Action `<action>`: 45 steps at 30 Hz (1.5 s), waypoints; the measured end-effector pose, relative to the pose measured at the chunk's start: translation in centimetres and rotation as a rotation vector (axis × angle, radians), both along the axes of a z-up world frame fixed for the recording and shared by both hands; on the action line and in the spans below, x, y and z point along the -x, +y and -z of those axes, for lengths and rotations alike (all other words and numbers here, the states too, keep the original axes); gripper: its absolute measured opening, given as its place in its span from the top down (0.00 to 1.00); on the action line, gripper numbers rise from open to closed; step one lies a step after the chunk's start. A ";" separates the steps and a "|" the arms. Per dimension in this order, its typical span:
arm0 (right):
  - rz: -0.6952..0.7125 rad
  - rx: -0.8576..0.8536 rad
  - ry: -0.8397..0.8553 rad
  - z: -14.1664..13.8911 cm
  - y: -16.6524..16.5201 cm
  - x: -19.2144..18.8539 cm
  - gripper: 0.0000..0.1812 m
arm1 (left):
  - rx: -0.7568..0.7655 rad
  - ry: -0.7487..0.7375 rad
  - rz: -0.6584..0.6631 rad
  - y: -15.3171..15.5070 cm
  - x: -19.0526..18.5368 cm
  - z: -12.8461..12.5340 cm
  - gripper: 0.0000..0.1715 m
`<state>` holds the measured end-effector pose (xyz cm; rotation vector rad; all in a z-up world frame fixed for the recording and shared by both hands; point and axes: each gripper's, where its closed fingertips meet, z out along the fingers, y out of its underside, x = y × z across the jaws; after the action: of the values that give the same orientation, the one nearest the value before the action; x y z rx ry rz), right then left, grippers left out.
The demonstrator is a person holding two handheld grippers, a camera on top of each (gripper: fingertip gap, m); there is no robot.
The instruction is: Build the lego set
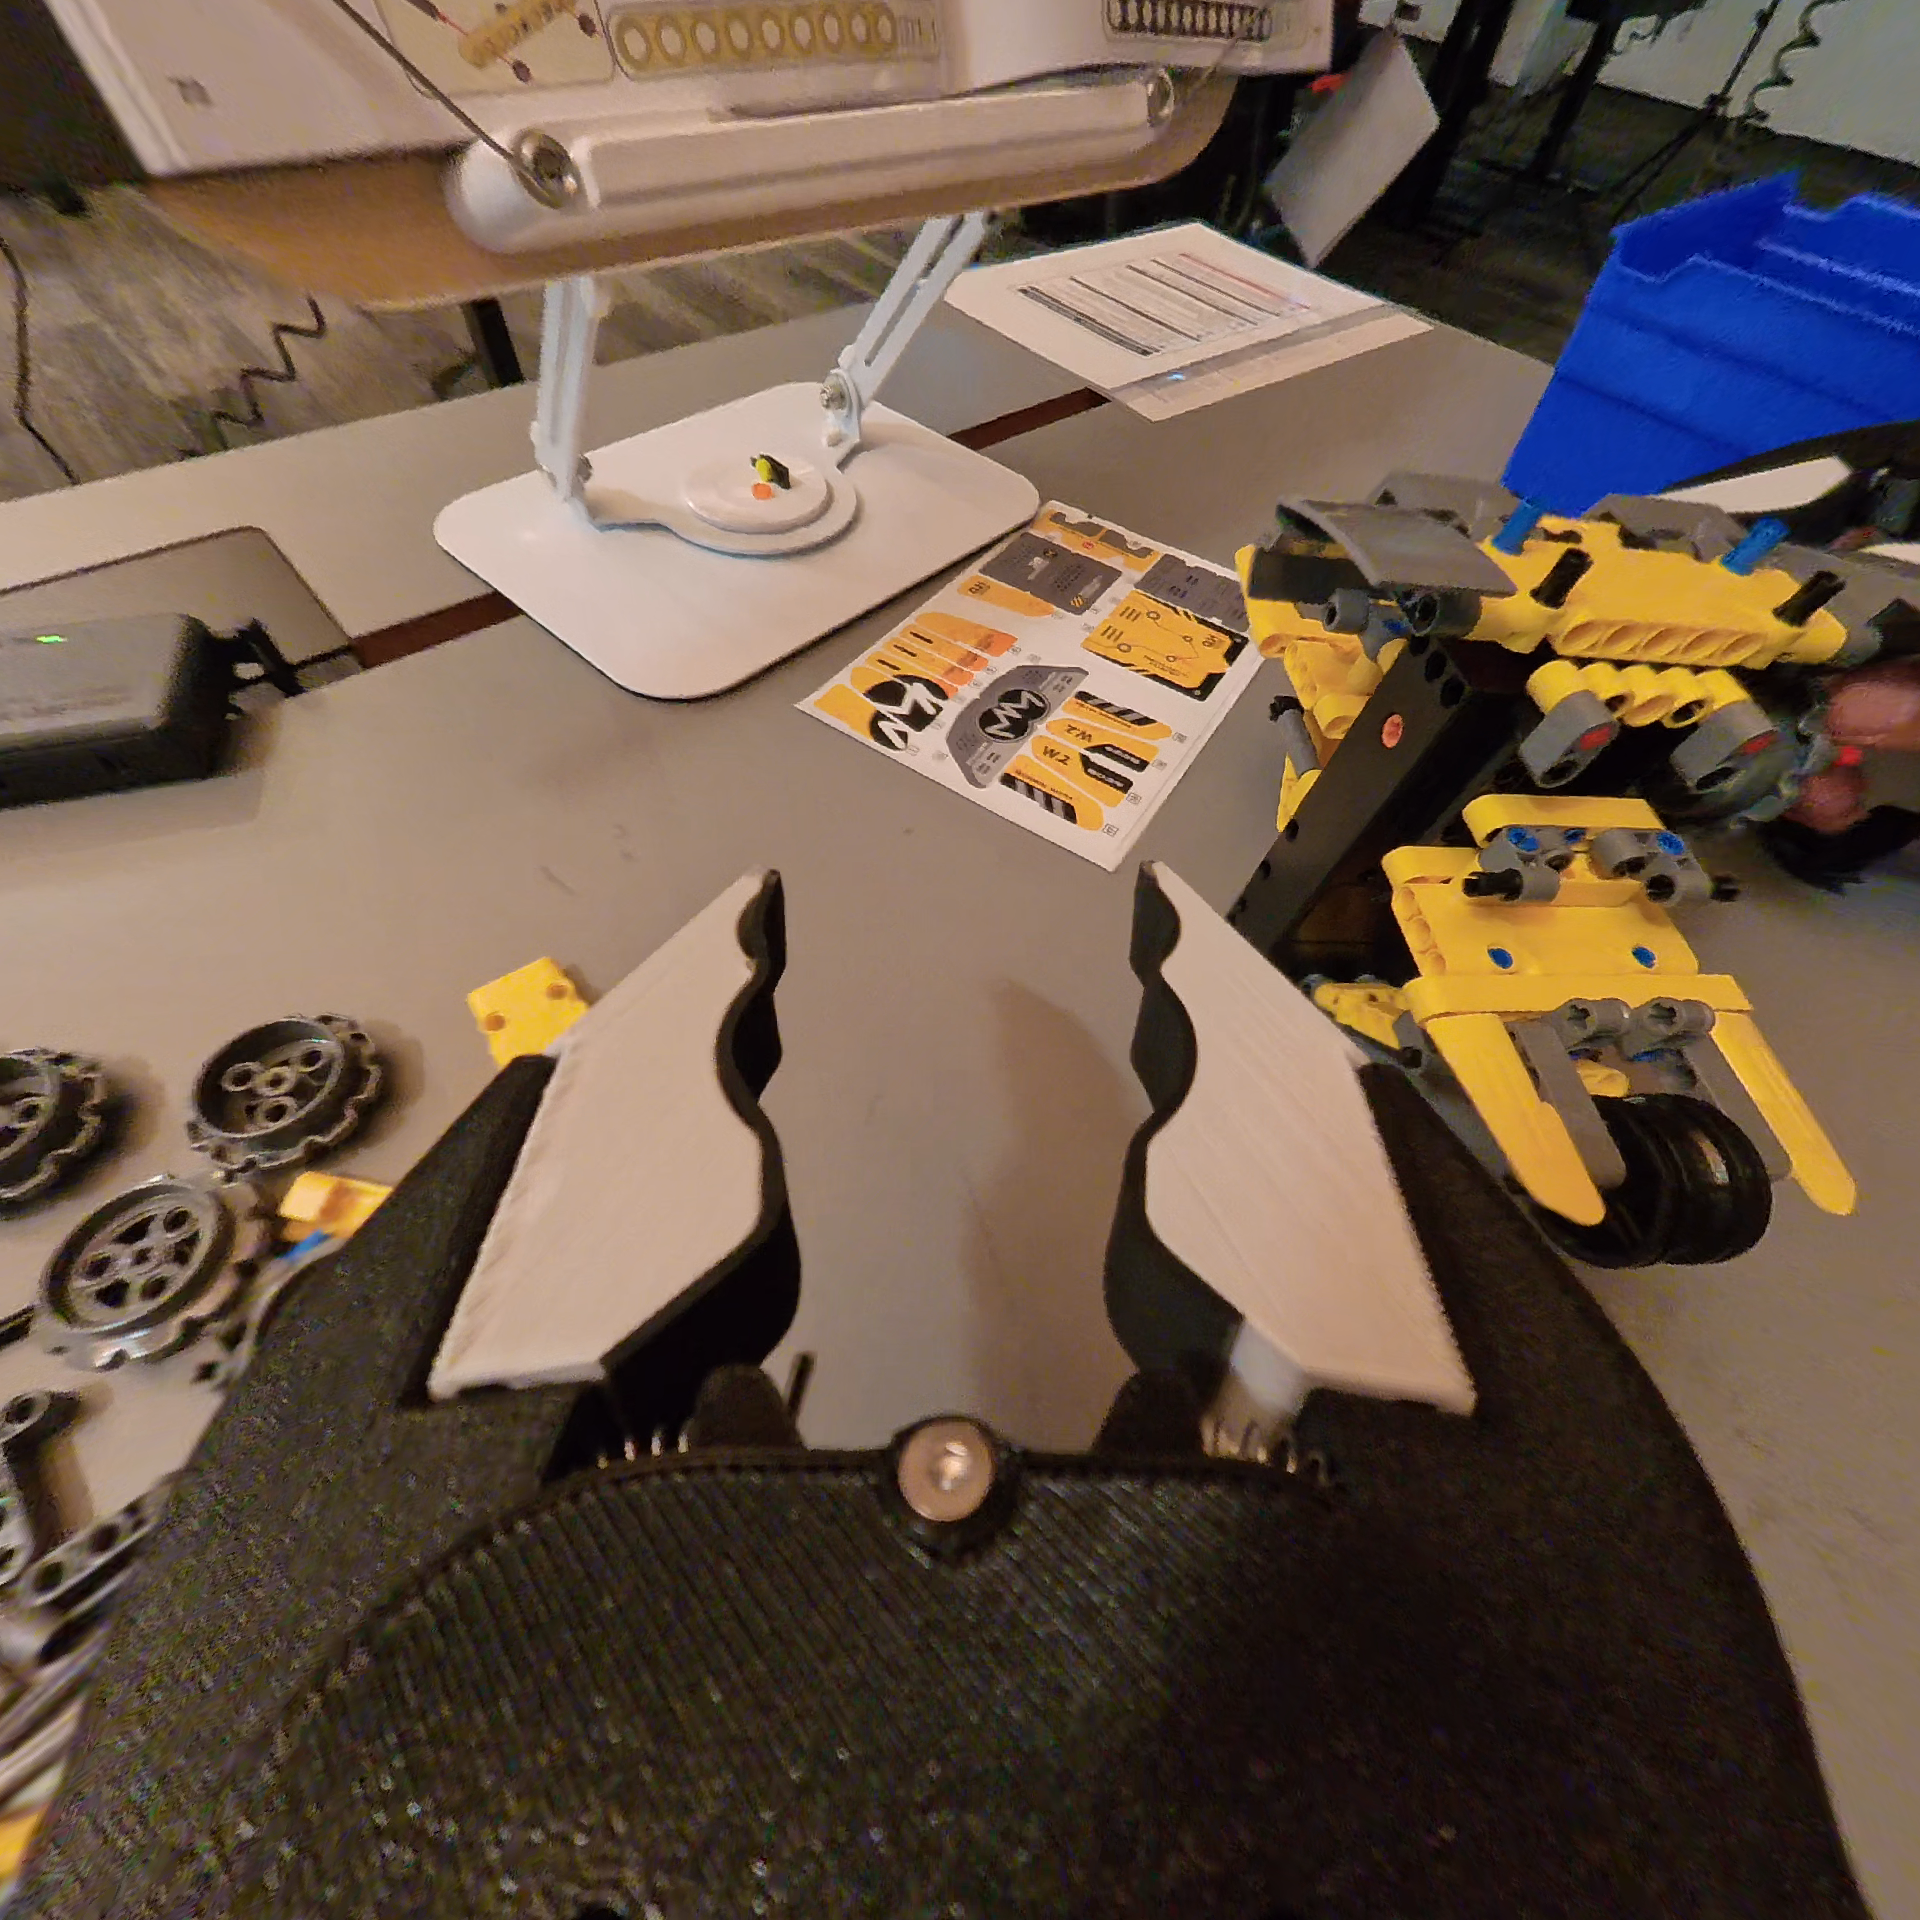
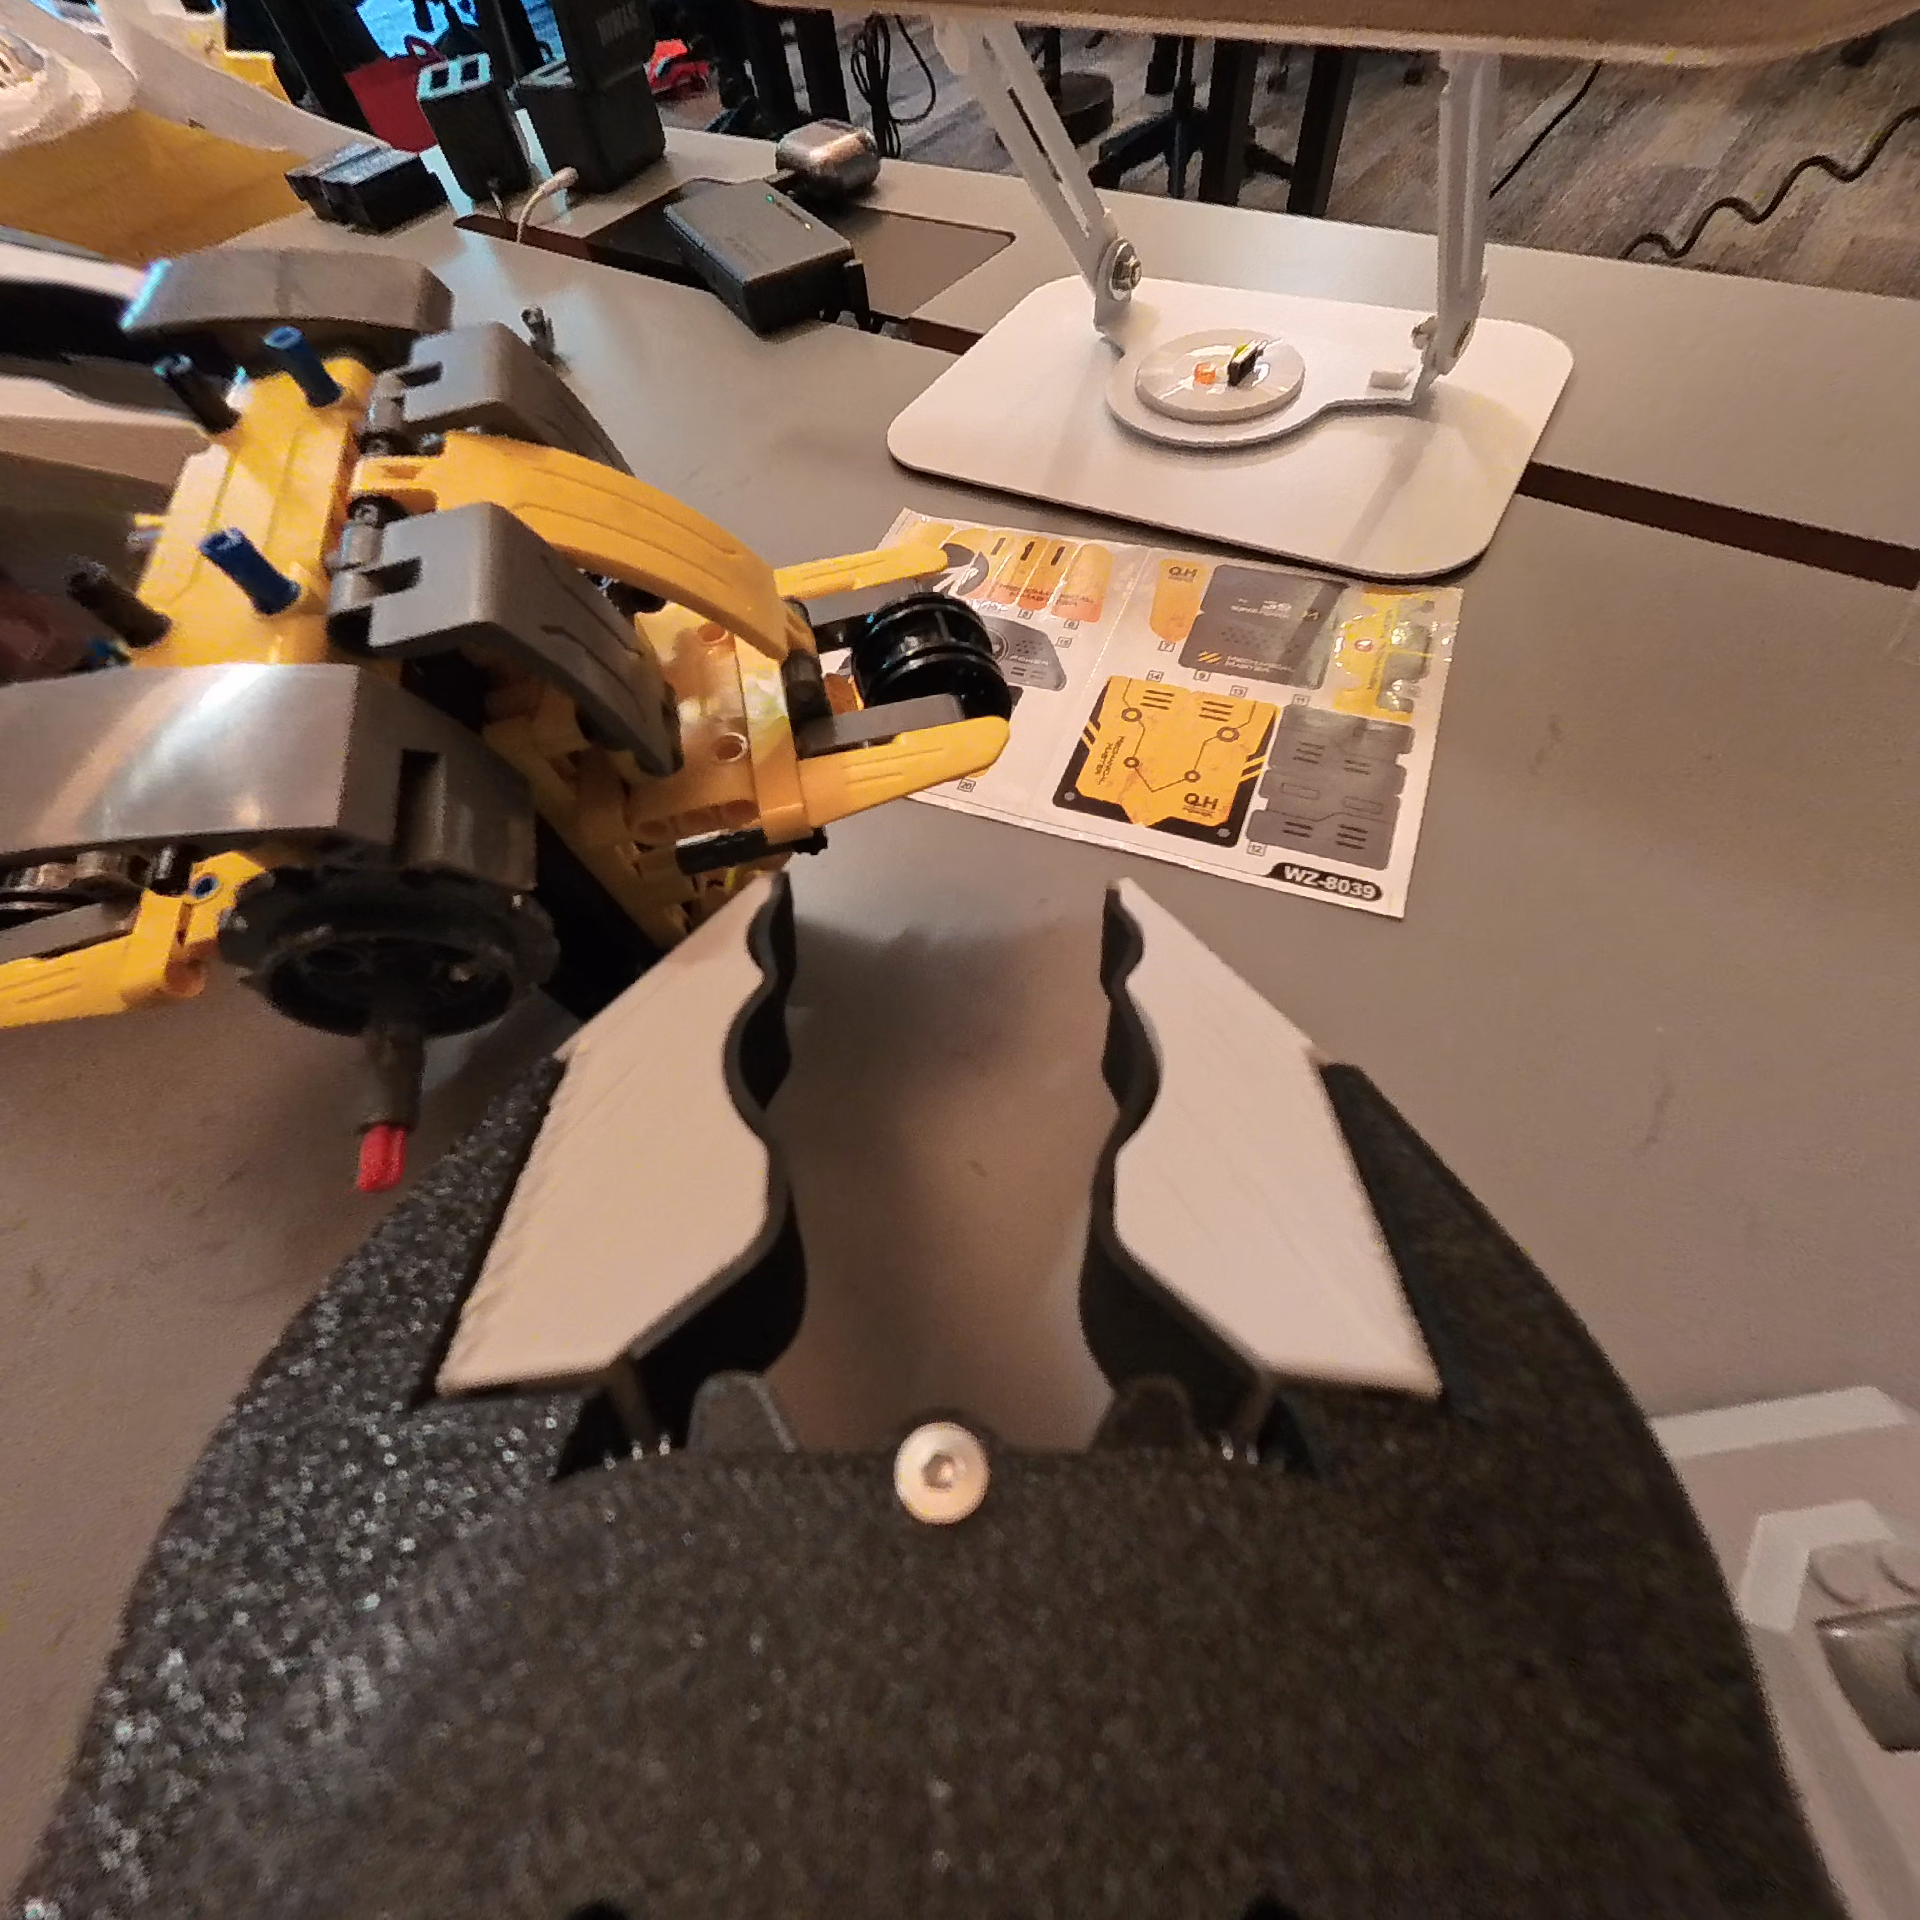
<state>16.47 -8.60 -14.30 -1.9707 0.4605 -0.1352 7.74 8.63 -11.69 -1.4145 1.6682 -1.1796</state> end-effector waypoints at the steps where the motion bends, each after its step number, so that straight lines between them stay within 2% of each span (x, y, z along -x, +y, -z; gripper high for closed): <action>1: 0.002 -0.008 -0.003 -0.2 0.0 0.0 0.67 | -0.020 -0.004 -0.017 0.5 0.1 -0.3 0.63; 4: 0.012 -0.021 -0.004 -0.5 -0.2 -0.3 0.67 | -0.107 -0.021 -0.110 2.9 1.2 -1.9 0.65; 8: 0.021 -0.052 0.036 -0.6 -0.4 -0.5 0.67 | -0.196 -0.017 -0.238 5.9 5.2 -3.3 0.70; 11: 0.019 -0.057 0.046 -0.7 -0.4 -0.4 0.66 | -0.314 0.078 -0.384 9.5 10.2 -1.9 0.71; 15: 0.009 -0.001 -0.046 -0.6 -0.1 0.0 0.66 | -0.449 0.192 -0.642 15.6 18.8 0.2 0.70; 18: 0.002 0.024 -0.083 -0.4 0.1 0.3 0.66 | -0.421 0.258 -0.787 18.8 24.1 1.9 0.70; 21: 0.003 0.027 -0.069 -0.1 0.2 0.2 0.66 | -0.318 0.303 -0.857 20.3 26.9 3.7 0.70; 26: 0.021 -0.020 -0.021 -0.5 -0.2 -0.3 0.66 | -0.148 0.293 -0.851 20.7 26.8 5.1 0.70; 29: 0.030 -0.034 0.004 -0.5 -0.3 -0.5 0.66 | -0.203 0.354 -0.911 22.2 27.4 5.6 0.72; 33: 0.033 -0.039 0.010 -0.5 -0.4 -0.6 0.66 | -0.257 0.426 -0.928 23.2 27.5 6.3 0.74; 38: 0.031 -0.031 0.002 -0.4 -0.3 -0.5 0.66 | -0.275 0.457 -0.905 23.5 27.1 6.6 0.88; 41: 0.032 -0.033 0.004 -0.4 -0.3 -0.5 0.66 | -0.291 0.469 -0.894 23.6 27.1 6.8 0.89; 44: 0.032 -0.035 0.009 -0.4 -0.3 -0.6 0.66 | -0.286 0.463 -0.886 23.4 27.2 6.9 0.99; 45: 0.032 -0.036 0.010 -0.4 -0.3 -0.6 0.65 | -0.285 0.457 -0.887 23.4 27.2 6.9 0.98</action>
<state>17.04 -8.95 -13.87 -1.9306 0.4975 -0.1370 -19.45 31.99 -18.55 -1.9978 1.1488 -0.1247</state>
